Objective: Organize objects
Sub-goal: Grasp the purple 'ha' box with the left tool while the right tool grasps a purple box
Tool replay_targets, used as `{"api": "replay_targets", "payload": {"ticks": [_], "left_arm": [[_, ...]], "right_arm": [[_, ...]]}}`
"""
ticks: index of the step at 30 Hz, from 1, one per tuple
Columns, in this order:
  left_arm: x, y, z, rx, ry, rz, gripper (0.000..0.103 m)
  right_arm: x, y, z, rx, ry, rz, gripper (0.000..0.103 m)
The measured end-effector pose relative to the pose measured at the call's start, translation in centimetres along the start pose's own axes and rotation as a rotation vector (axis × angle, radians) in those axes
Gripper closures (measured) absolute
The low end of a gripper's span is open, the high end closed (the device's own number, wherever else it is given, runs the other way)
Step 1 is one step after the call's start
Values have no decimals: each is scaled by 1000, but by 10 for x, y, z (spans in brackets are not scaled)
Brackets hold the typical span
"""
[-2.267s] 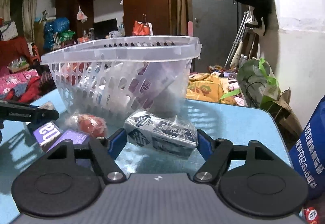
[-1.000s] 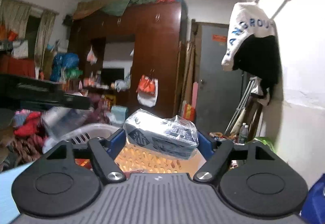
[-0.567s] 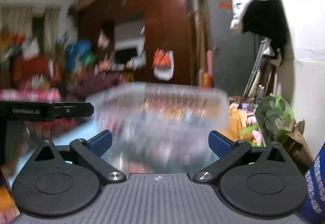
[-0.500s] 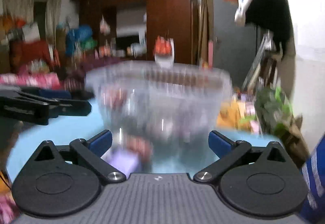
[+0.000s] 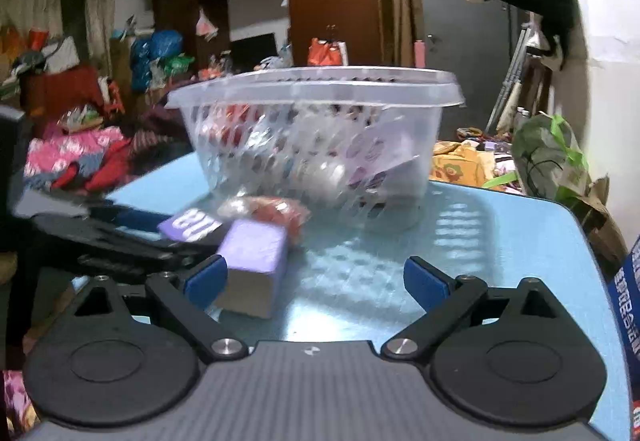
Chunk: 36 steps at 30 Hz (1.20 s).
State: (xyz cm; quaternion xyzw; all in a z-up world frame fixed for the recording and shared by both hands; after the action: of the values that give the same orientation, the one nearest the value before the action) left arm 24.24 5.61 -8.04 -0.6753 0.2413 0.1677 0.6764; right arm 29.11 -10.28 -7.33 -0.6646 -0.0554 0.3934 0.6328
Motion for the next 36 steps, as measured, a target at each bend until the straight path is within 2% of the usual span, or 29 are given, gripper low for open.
{"api": "replay_targets", "payload": {"ticks": [1, 4, 7, 11, 15, 19, 23, 36], "left_arm": [[-1, 1, -1, -1, 17, 7, 52], [-7, 3, 6, -15, 26, -5, 53], [-16, -1, 16, -35, 54, -58, 53], [-23, -8, 24, -40, 50, -119, 53], [-20, -7, 31, -88, 64, -125, 53], [-26, -8, 42, -147, 81, -152, 53], [-27, -9, 48, -199, 100, -167, 53], [-27, -8, 49, -187, 77, -179, 52]], "right_arm": [[1, 2, 3, -12, -3, 5, 8], [6, 3, 11, -36, -8, 16, 13], [13, 2, 17, -45, -12, 33, 18], [21, 0, 28, -59, -18, 47, 22], [23, -2, 36, -63, -27, 41, 22], [24, -3, 44, -36, -81, 38, 20], [32, -5, 48, -44, -74, 53, 16], [44, -2, 50, -37, -52, 99, 15]]}}
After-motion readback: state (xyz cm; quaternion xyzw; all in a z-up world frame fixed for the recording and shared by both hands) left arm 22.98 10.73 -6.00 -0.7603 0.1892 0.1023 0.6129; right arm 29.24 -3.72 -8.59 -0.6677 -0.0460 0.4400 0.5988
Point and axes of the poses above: each gripper's, at about its wrist camera, not at the fingertips, and x roughly the way its jaws point, z to its left, y to its underside, the point moved 10 cm from there along x, roughly the way its jaws point, and after that the axes turned 4 degrees about x, right-handed, at the moved point
